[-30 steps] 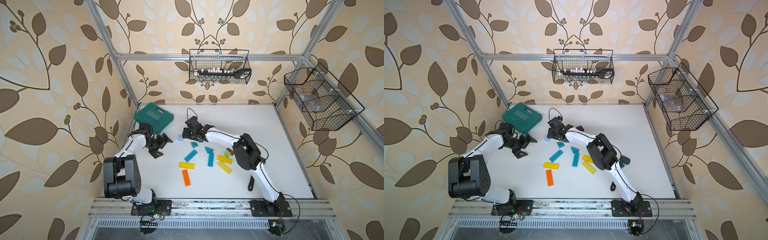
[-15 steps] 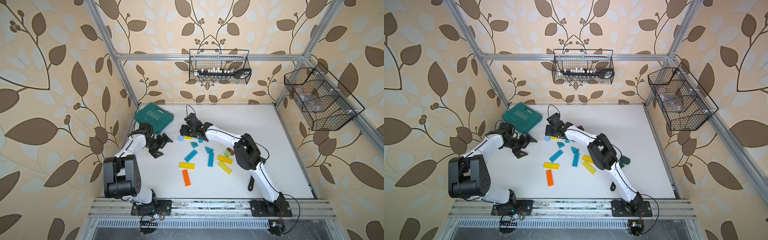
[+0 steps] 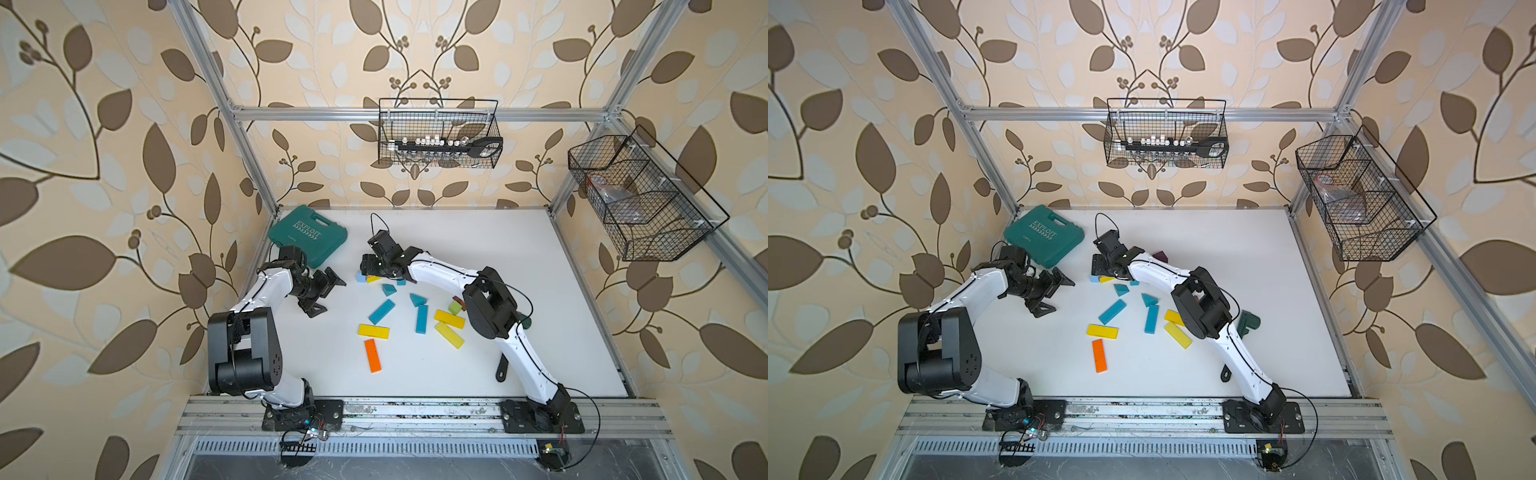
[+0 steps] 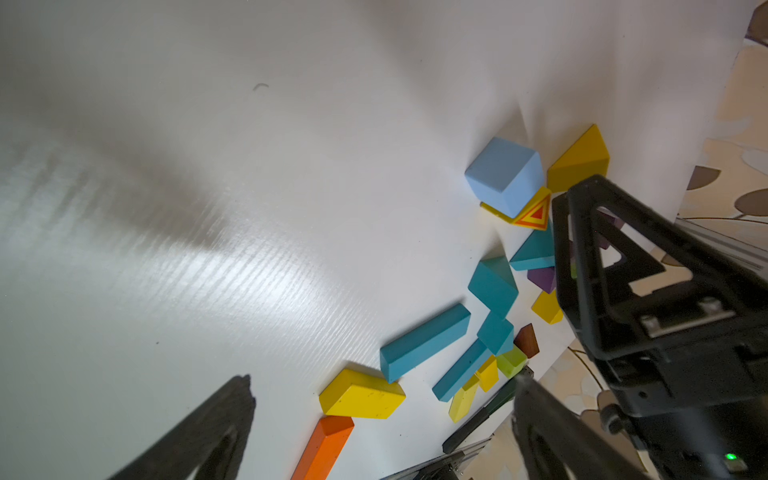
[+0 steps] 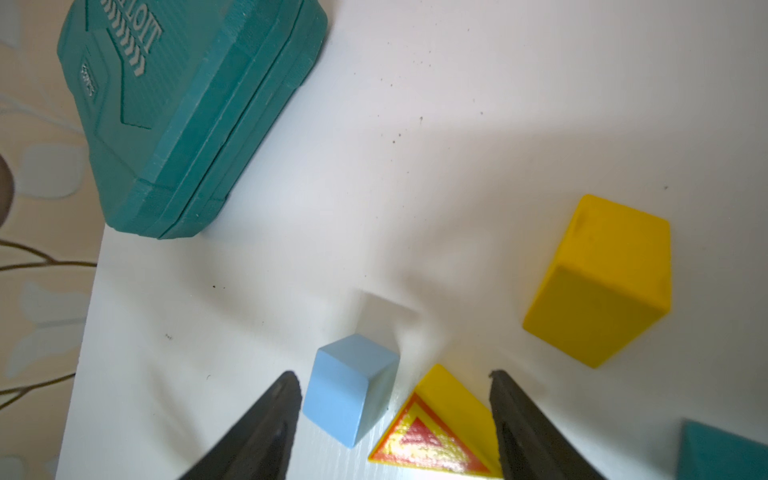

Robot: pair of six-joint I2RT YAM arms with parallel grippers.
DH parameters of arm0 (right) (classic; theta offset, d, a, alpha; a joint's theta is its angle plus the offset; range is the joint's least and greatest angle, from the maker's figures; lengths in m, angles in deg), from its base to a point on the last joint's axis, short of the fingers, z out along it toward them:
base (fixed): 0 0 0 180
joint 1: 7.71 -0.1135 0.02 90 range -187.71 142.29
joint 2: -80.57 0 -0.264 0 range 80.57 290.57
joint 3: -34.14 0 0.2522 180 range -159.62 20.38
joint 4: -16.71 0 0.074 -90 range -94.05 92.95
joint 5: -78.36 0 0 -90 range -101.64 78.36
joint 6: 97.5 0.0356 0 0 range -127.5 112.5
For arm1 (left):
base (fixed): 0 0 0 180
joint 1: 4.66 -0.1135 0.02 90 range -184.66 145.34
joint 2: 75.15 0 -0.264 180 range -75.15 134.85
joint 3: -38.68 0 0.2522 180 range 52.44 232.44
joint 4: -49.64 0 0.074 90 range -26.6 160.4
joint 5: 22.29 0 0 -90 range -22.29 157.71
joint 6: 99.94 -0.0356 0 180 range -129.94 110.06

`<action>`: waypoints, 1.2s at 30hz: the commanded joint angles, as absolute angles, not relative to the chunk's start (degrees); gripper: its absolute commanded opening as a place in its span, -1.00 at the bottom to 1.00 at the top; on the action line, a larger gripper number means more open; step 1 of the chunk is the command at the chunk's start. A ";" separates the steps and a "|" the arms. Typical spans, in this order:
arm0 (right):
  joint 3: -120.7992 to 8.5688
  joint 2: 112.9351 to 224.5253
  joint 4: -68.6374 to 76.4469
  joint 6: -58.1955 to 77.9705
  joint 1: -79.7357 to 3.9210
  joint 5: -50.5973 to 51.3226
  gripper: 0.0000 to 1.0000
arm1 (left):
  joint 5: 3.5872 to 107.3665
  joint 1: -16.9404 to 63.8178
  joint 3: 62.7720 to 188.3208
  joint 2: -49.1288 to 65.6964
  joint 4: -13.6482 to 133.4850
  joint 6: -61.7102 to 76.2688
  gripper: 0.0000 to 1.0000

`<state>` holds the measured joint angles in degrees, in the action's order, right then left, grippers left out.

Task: Assemble a small pinwheel with building blocks
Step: Assemble the building block at the center of the board.

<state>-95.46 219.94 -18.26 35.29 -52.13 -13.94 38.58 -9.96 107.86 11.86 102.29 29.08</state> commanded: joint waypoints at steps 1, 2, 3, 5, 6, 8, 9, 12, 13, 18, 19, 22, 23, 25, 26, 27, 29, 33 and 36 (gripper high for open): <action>-95.67 220.50 -18.49 34.34 -51.81 -13.39 0.49 | 37.12 -10.25 107.46 11.91 102.42 27.63 0.98; -95.60 220.24 -18.68 34.25 -51.79 -13.63 0.50 | 37.12 -10.21 107.46 11.95 102.42 27.67 0.98; -95.20 219.87 -18.84 34.10 -51.66 -13.75 0.51 | 37.12 -10.28 107.46 11.99 102.51 27.63 0.98; -93.64 218.52 -17.84 33.00 -51.56 -13.64 0.51 | 37.27 -10.27 107.40 11.87 102.43 27.54 0.98; -92.88 218.07 -17.32 32.13 -51.55 -13.26 0.50 | 37.42 -10.26 107.33 11.85 102.34 27.67 0.98; -91.70 217.25 -16.97 29.82 -51.31 -11.96 0.44 | 37.39 -10.27 107.34 12.04 102.35 27.57 0.98; -91.05 216.95 -16.66 29.00 -51.16 -11.38 0.40 | 37.30 -10.29 107.31 12.16 102.26 27.65 0.98; -88.86 215.84 -14.95 26.63 -50.60 -7.61 0.34 | 37.30 -10.24 107.20 12.30 102.16 27.64 0.98; -87.89 215.36 -13.90 25.83 -50.38 -6.14 0.31 | 37.30 -10.22 107.15 12.31 102.16 27.67 0.98; -85.80 214.04 -12.24 23.32 -50.09 -2.64 0.30 | 37.29 -10.29 107.20 12.39 102.25 27.54 0.98; -85.34 213.91 -11.59 22.69 -50.02 -1.55 0.30 | 37.30 -10.24 107.29 12.40 102.25 27.53 0.98; -84.28 213.48 -11.39 22.44 -49.68 -1.07 0.32 | 37.38 -10.29 107.33 12.54 102.34 27.56 0.98; -83.85 213.37 -11.29 22.52 -49.57 -1.15 0.33 | 37.55 -10.24 107.44 12.57 102.54 27.56 0.98; -83.26 213.14 -11.35 22.27 -49.23 -0.54 0.36 | 37.65 -10.29 107.52 12.72 102.60 27.54 0.98; -82.95 212.79 -11.49 22.00 -49.11 -0.58 0.40 | 37.85 -10.29 107.55 12.75 102.60 27.50 0.98; -82.63 212.27 -11.76 21.76 -49.05 -0.81 0.43 | 38.12 -10.29 107.44 12.75 102.53 27.50 0.98; -81.52 210.45 -11.72 20.82 -48.86 -1.60 0.45 | 38.61 -10.15 107.20 12.88 101.84 27.71 0.97; -80.86 206.82 -13.85 18.43 -48.77 -2.50 0.46 | 45.03 -7.12 111.75 15.56 105.77 27.83 0.98; -78.26 203.10 -15.36 17.18 -48.40 -3.88 0.49 | 51.16 -3.04 117.76 18.80 109.69 28.30 0.97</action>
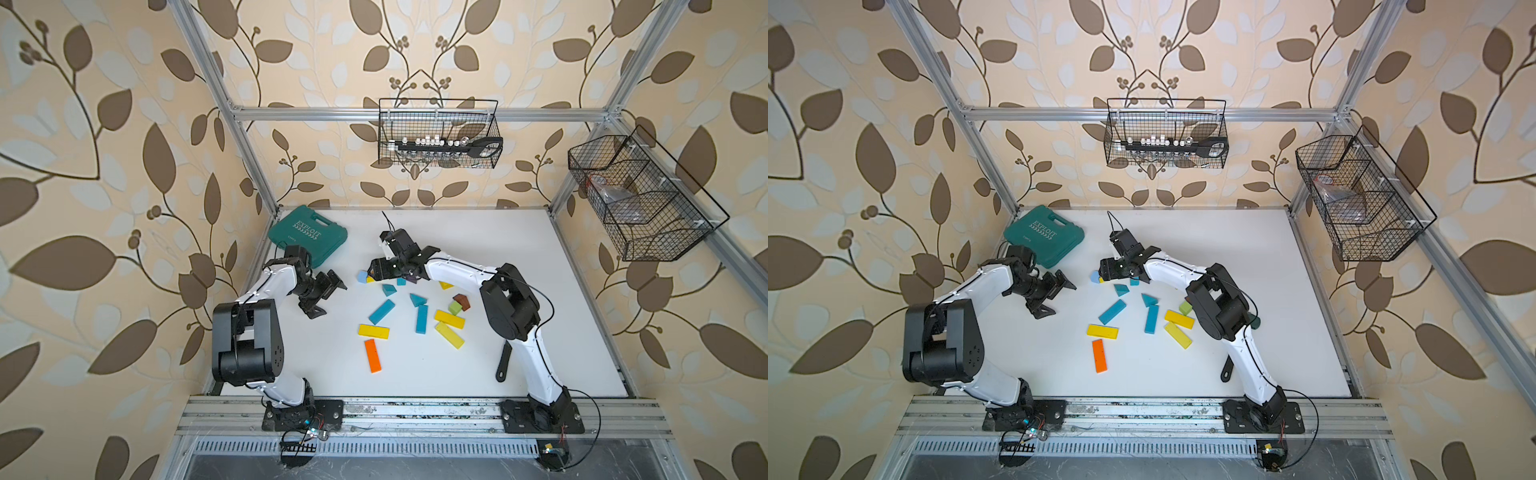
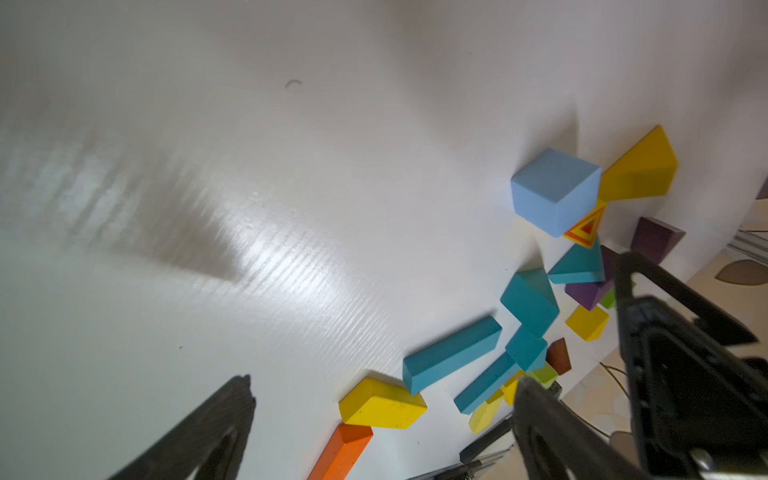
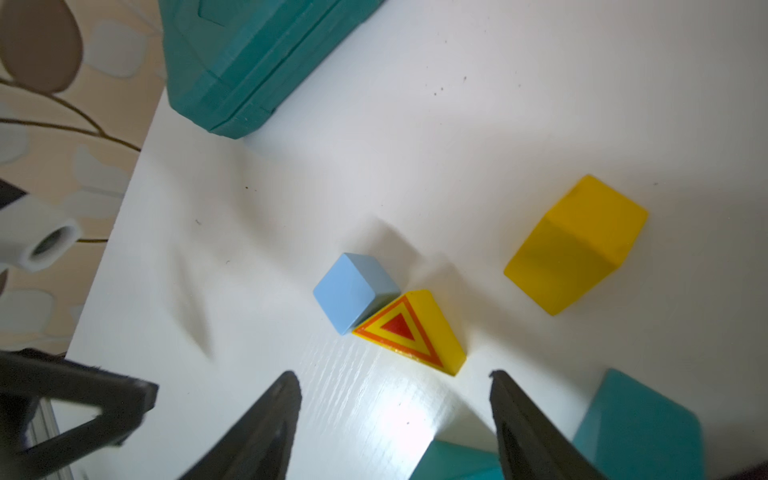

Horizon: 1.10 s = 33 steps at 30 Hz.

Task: Assemble a small pinwheel with building blocks
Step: Assemble the building block at the center of the board, then adjust the building block at the center of the board.

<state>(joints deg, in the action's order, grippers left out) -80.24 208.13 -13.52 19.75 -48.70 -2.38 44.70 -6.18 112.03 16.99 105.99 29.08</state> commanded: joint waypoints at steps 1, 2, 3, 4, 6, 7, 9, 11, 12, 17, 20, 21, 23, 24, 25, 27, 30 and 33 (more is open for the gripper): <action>-76.72 201.49 -15.49 17.14 -48.32 -4.51 0.49 | 52.90 -1.83 119.68 19.86 110.80 28.54 0.98; -74.68 199.55 -15.42 17.17 -48.40 -4.84 0.51 | 55.02 -0.44 122.01 21.34 112.04 28.74 0.98; -72.33 197.55 -15.35 17.22 -46.75 -5.07 0.54 | 56.69 0.88 124.42 22.93 113.07 28.33 0.97; -70.33 195.68 -15.33 17.35 -46.22 -5.34 0.56 | 58.52 1.81 126.77 24.28 114.32 27.98 0.98; -65.39 191.58 -15.11 17.51 -44.82 -5.53 0.58 | 61.93 3.21 132.71 28.93 117.81 26.70 0.96; -63.43 189.82 -14.94 17.38 -44.27 -5.65 0.59 | 63.04 3.61 135.40 30.96 119.37 25.97 0.93; -58.45 186.01 -13.83 17.20 -43.08 -6.27 0.61 | 65.08 4.33 141.20 35.39 122.02 24.09 0.85; -54.88 183.36 -13.15 17.08 -41.89 -6.18 0.63 | 65.19 4.69 146.06 39.42 123.78 22.34 0.71; -53.28 182.28 -12.77 17.11 -41.30 -6.14 0.63 | 65.12 5.02 148.68 41.54 124.54 20.75 0.67; -48.19 179.41 -10.78 16.92 -39.58 -4.63 0.64 | 66.02 6.83 158.18 49.07 127.55 15.27 0.62; -47.17 179.35 -10.41 16.60 -39.35 -3.71 0.64 | 66.18 6.94 161.98 52.00 128.64 14.08 0.62; -46.97 179.35 -10.35 16.61 -39.33 -3.38 0.65 | 66.12 6.94 162.90 52.75 128.86 14.08 0.62; -46.62 179.39 -9.99 16.52 -39.30 -2.99 0.65 | 65.25 6.94 163.99 54.03 128.92 13.71 0.62; -46.40 179.49 -9.88 16.50 -39.30 -2.92 0.65 | 65.35 6.94 164.35 54.73 129.20 13.70 0.61; -46.40 179.62 -9.88 16.41 -39.27 -2.86 0.66 | 64.97 6.94 164.58 55.24 129.40 13.63 0.60; -46.37 179.76 -9.90 16.19 -39.19 -2.77 0.67 | 65.22 6.94 163.86 55.72 129.41 13.54 0.55; -46.29 179.99 -9.88 16.15 -38.99 -2.53 0.68 | 65.46 6.94 162.22 55.55 128.99 13.92 0.49; -46.18 180.15 -9.88 16.23 -38.74 -2.41 0.69 | 64.87 6.94 160.61 54.90 128.27 14.35 0.48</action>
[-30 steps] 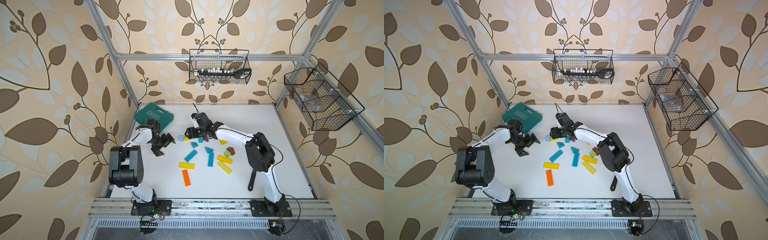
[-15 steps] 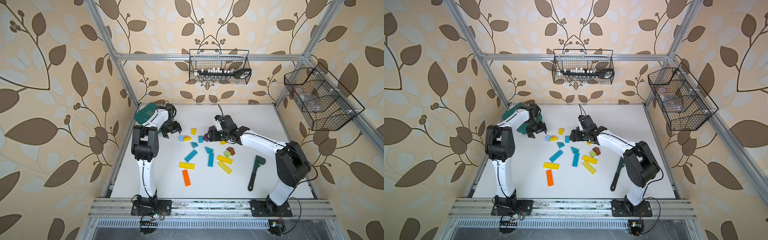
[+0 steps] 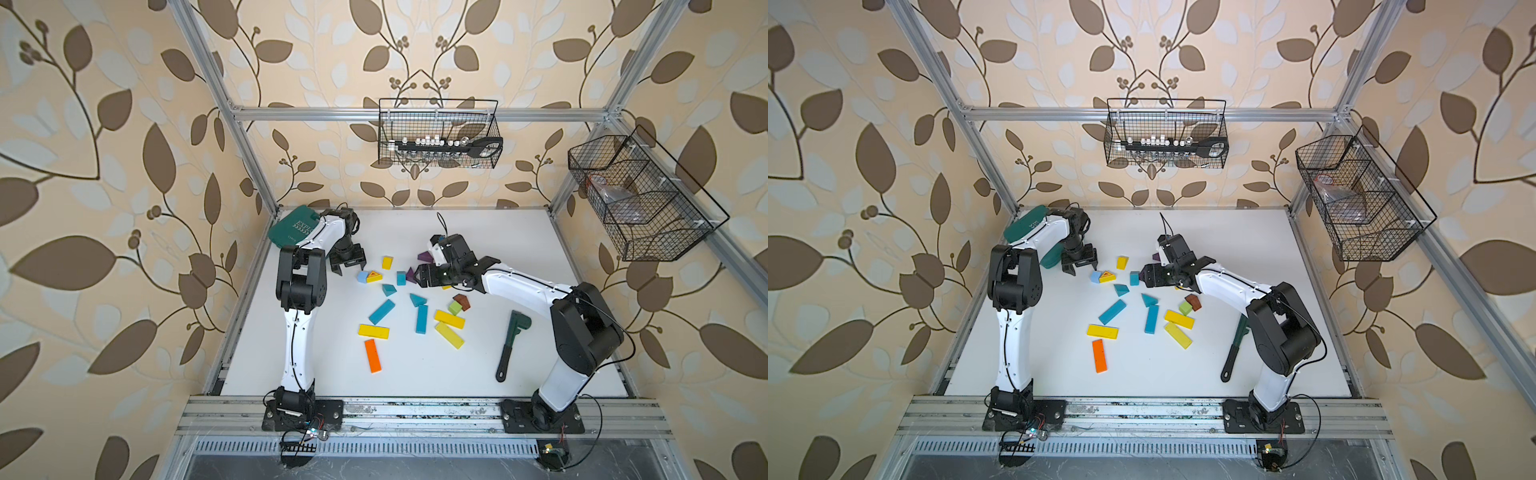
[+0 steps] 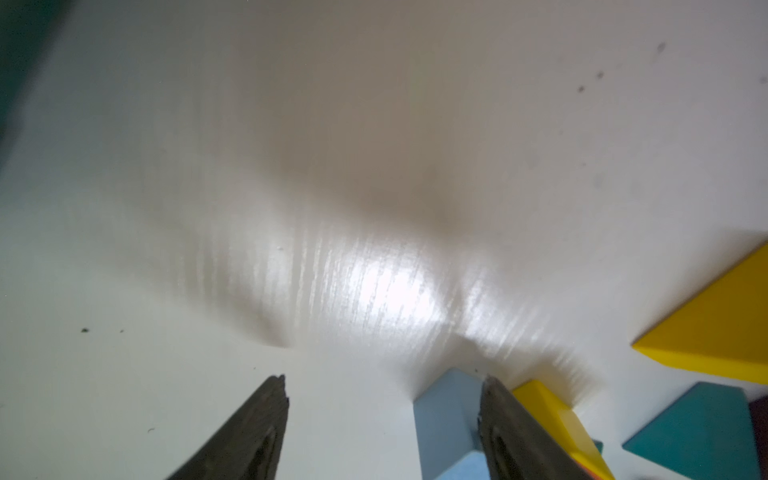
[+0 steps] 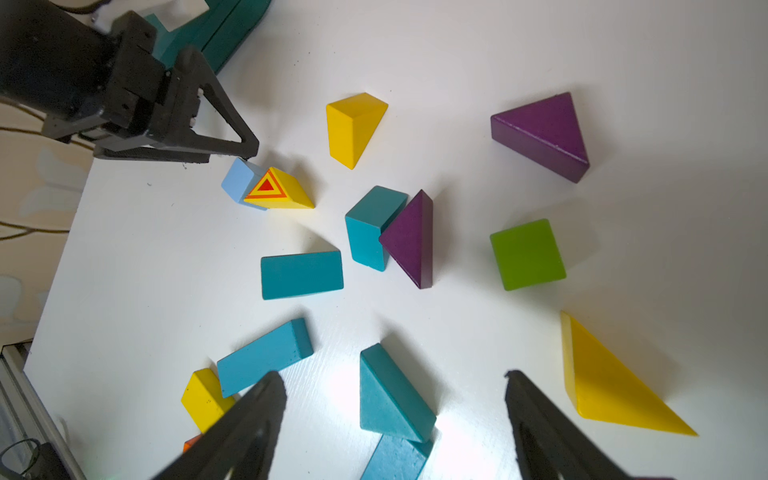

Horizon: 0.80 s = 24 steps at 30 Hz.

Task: Assemble a small pinwheel with building blocks
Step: Adjust the building block at the center of the board.

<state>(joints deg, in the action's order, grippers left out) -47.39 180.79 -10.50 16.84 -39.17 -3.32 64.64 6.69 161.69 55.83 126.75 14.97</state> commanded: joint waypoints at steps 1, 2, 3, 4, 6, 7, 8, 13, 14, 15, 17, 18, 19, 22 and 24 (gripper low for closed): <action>-46.23 180.17 -9.88 16.26 -38.73 -2.32 0.69 | 64.79 6.94 160.26 54.68 128.14 14.49 0.48; -46.22 180.23 -9.93 16.29 -38.72 -2.32 0.69 | 64.57 6.94 159.84 54.35 127.86 14.54 0.47; -46.14 180.07 -9.87 16.23 -38.72 -2.29 0.70 | 64.38 6.94 159.46 54.03 127.53 14.60 0.46; -46.01 180.08 -9.88 16.22 -38.65 -2.15 0.69 | 64.32 6.94 159.23 53.76 127.35 14.72 0.46; -46.12 180.09 -9.97 16.22 -38.60 -2.08 0.69 | 64.20 6.94 158.85 53.36 127.10 14.75 0.46; -46.02 180.01 -9.97 16.31 -38.64 -2.06 0.69 | 64.19 6.94 158.71 53.28 127.12 14.84 0.46; -45.98 179.96 -9.89 16.30 -38.64 -1.97 0.70 | 64.20 6.94 158.74 53.26 127.12 14.89 0.46; -46.23 180.06 -10.07 16.24 -38.63 -1.59 0.70 | 64.67 6.89 159.40 53.35 127.45 14.87 0.52; -46.23 180.05 -10.06 16.07 -38.63 -1.45 0.70 | 65.09 6.85 159.77 53.51 127.75 14.85 0.54; -46.17 180.13 -10.05 15.93 -38.64 -1.40 0.70 | 65.39 6.85 160.37 53.53 128.11 14.96 0.55; -46.29 180.22 -10.32 15.60 -38.63 -1.26 0.70 | 66.37 6.77 161.63 53.44 129.01 14.99 0.58; -46.20 180.16 -10.40 15.40 -38.62 -1.25 0.70 | 67.11 6.64 162.31 53.12 129.61 15.25 0.61; -46.18 180.06 -10.47 15.39 -38.60 -1.25 0.70 | 67.65 6.45 162.63 52.60 129.96 15.47 0.62; -45.57 179.37 -10.41 15.00 -38.64 -1.43 0.71 | 68.82 5.39 162.03 49.77 130.36 17.68 0.74; -45.18 178.74 -10.49 14.74 -38.60 -1.74 0.70 | 70.49 5.01 160.28 46.71 130.05 19.79 0.85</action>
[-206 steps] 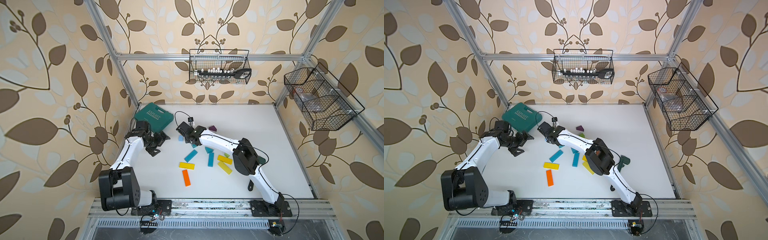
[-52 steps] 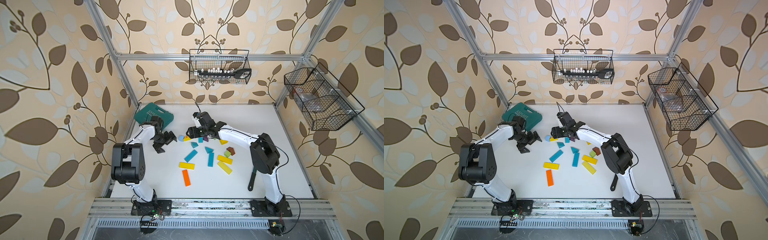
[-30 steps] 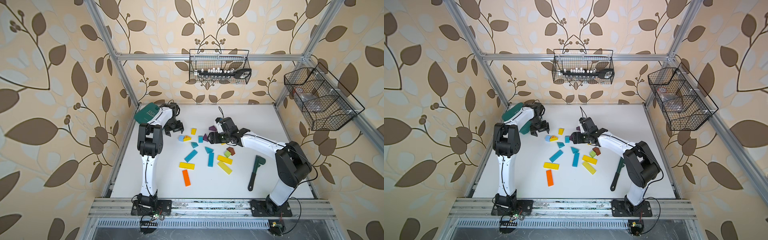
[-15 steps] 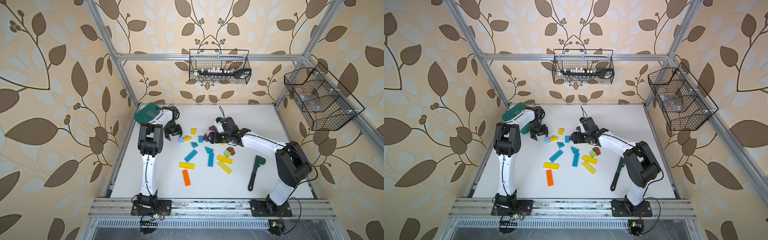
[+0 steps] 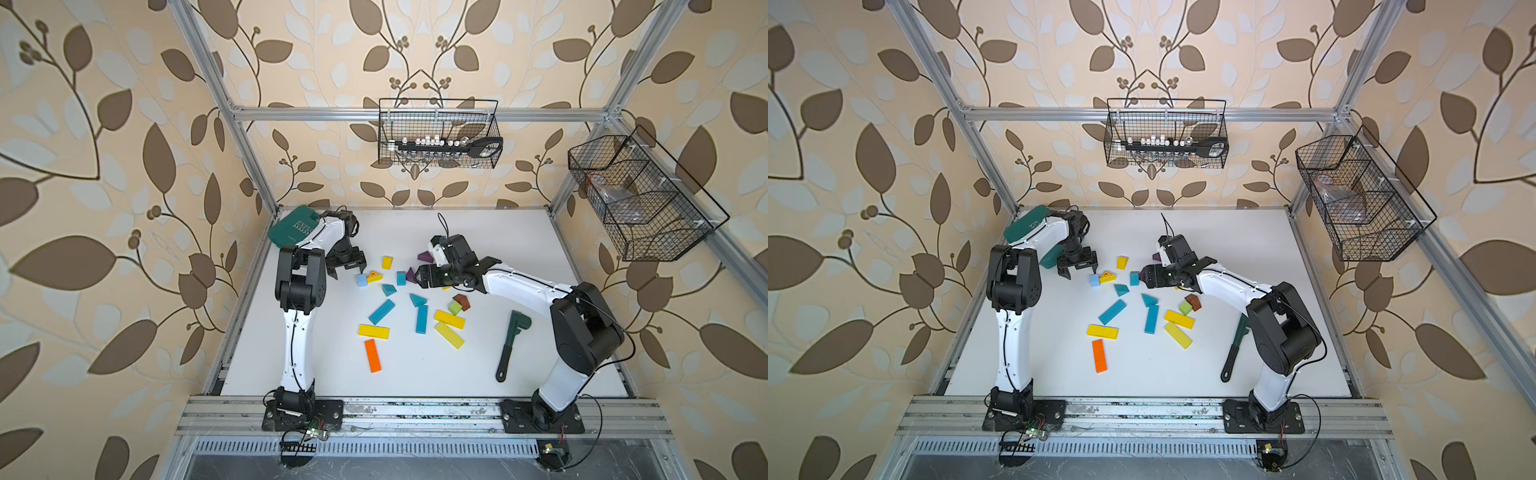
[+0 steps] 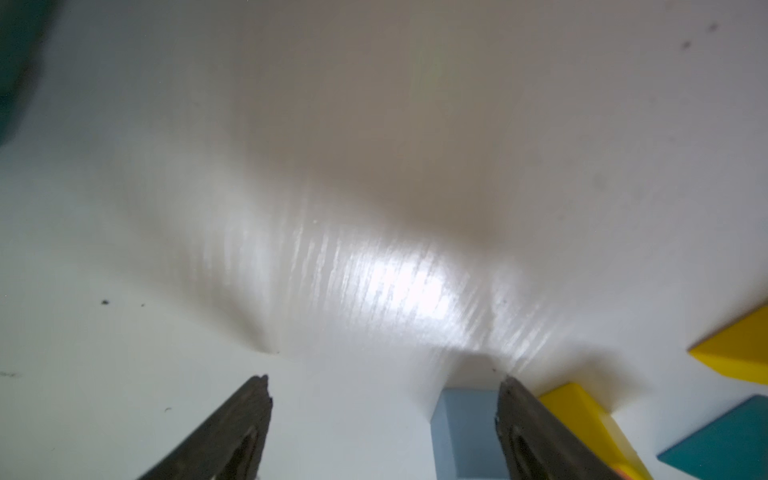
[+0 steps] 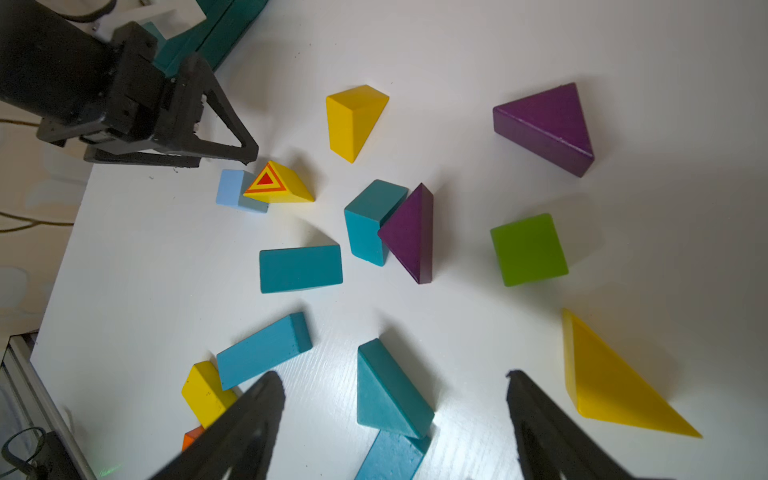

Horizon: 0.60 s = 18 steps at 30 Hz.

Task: Assemble a small pinwheel with building blocks
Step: Adjust the building block at the center of the board, then pick up the building block from the center of the board.

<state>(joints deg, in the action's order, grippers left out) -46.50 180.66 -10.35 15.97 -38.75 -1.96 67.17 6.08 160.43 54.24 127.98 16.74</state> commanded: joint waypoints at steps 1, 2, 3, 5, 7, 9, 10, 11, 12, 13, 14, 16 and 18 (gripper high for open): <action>-44.96 178.37 -10.66 14.59 -38.61 -1.86 0.69 | 71.15 5.01 159.17 45.05 129.75 20.57 0.92; -44.72 177.90 -10.88 14.31 -38.60 -1.96 0.69 | 70.87 5.14 157.19 43.14 128.85 21.34 0.97; -44.25 177.33 -10.85 14.06 -38.64 -2.12 0.67 | 70.24 5.38 154.45 40.54 127.33 22.36 0.98; -43.30 176.00 -11.00 13.71 -38.51 -2.82 0.64 | 69.30 6.16 148.73 35.20 124.42 24.50 0.98; -42.44 174.89 -11.13 13.69 -38.10 -2.80 0.62 | 69.05 7.21 141.70 29.79 122.11 28.26 0.97; -41.44 173.87 -10.94 13.90 -37.58 -2.58 0.58 | 66.34 8.30 134.51 24.58 118.95 32.08 0.95; -41.15 173.50 -10.92 13.89 -37.46 -2.43 0.58 | 65.46 9.27 131.93 22.61 117.42 32.86 0.90; -40.94 173.12 -10.93 13.91 -37.33 -2.18 0.57 | 65.09 10.59 130.07 20.90 116.72 33.59 0.85; -40.73 172.80 -10.93 13.94 -37.24 -2.15 0.57 | 65.61 12.30 129.31 19.81 116.89 34.29 0.78; -40.46 172.51 -10.85 13.95 -37.15 -1.93 0.57 | 65.89 14.12 129.37 19.39 117.00 34.34 0.75; -40.23 172.29 -10.77 13.95 -37.07 -1.97 0.57 | 66.10 16.32 130.24 19.51 117.41 34.14 0.73; -40.05 171.67 -11.14 14.11 -36.73 -2.12 0.57 | 66.94 20.05 133.06 21.35 119.04 33.67 0.72; -39.23 170.43 -11.37 14.70 -35.92 -2.15 0.57 | 68.46 23.16 135.71 24.17 120.48 33.03 0.70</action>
<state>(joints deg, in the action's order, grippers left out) -40.62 172.86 -10.96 14.52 -36.70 -2.16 67.37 19.85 132.27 22.04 120.04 32.21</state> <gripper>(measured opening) 0.786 0.853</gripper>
